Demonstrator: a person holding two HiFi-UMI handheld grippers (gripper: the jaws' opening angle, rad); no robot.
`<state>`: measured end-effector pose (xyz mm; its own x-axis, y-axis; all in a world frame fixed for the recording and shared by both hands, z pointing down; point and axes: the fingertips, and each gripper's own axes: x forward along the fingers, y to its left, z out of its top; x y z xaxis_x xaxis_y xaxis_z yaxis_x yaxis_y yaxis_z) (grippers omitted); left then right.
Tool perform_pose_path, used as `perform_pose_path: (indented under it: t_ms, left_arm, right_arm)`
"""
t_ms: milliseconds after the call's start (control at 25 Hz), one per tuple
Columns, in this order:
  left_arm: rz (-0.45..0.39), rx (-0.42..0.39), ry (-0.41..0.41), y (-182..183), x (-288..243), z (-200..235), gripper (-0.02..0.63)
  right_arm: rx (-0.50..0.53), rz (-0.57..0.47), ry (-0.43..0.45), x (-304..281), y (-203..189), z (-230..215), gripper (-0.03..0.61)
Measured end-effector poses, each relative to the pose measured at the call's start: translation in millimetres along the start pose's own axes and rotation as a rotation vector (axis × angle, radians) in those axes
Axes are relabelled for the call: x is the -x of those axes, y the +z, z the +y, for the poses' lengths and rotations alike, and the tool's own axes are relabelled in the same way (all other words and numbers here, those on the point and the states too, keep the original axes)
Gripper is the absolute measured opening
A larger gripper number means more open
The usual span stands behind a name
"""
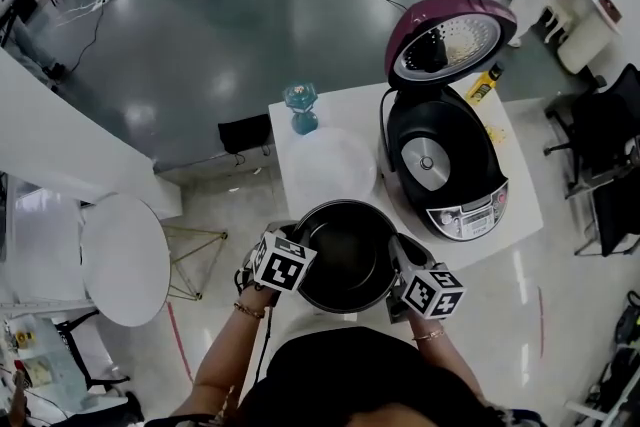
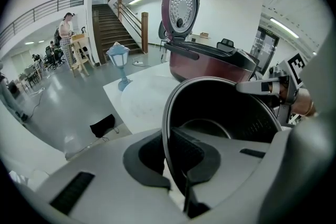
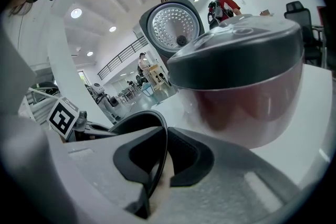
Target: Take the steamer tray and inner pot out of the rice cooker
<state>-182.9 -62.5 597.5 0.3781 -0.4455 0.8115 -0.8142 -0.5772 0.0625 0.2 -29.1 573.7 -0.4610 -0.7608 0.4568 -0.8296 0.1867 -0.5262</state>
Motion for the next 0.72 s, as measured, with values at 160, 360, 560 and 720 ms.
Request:
perform_pose_path:
  t_ms: [160,360,560,720]
  left_arm:
    - [-0.038,-0.02,0.005,0,0,-1,0.012]
    - [-0.024,-0.064,0.017,-6,1,-3,0.012]
    - [-0.046,-0.039,0.0,-5,13,-3,0.055]
    - [-0.072,-0.02,-0.012,-3,20,-6,0.167]
  right_arm:
    - [0.019,-0.008,0.011,0,0,1,0.031]
    - [0.042,-0.005,0.013,-1,0,1,0.031]
    - [0.03,-0.031,0.035,5,8,6,0.056]
    - [0.03,-0.031,0.032,7,12,4,0.064]
